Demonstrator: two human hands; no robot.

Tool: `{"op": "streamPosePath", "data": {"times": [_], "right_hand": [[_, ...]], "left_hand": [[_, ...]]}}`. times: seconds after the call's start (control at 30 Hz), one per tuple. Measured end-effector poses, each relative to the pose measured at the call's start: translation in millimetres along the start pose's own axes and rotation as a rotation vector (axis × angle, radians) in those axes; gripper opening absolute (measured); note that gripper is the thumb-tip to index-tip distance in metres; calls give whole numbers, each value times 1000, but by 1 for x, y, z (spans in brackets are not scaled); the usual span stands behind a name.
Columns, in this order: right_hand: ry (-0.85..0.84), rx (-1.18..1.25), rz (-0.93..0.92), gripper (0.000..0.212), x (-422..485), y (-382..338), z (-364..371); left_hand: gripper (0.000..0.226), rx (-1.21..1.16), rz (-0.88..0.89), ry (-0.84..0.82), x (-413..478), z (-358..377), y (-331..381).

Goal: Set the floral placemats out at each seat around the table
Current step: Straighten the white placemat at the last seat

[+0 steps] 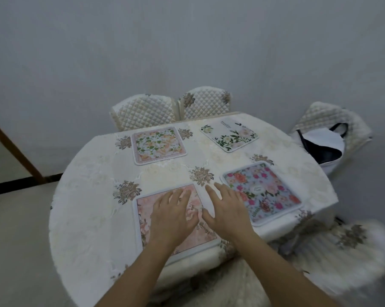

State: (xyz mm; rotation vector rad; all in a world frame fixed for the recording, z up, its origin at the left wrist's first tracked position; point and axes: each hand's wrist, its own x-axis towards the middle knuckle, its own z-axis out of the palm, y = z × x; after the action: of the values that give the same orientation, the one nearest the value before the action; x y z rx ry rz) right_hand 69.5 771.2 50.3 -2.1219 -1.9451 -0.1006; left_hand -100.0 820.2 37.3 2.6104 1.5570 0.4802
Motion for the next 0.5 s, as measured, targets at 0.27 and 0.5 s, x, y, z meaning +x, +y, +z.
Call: {"op": "streamPosePath", "data": {"times": [0.27,0.5], "right_hand": [[83,-49,290,64,-101,137,-52],[106,-87,526,64,-227,264,-104]], "left_hand": [[68,-50,271,-29,9,22,163],[61,-157,478,-70,-19,54,341]]}}
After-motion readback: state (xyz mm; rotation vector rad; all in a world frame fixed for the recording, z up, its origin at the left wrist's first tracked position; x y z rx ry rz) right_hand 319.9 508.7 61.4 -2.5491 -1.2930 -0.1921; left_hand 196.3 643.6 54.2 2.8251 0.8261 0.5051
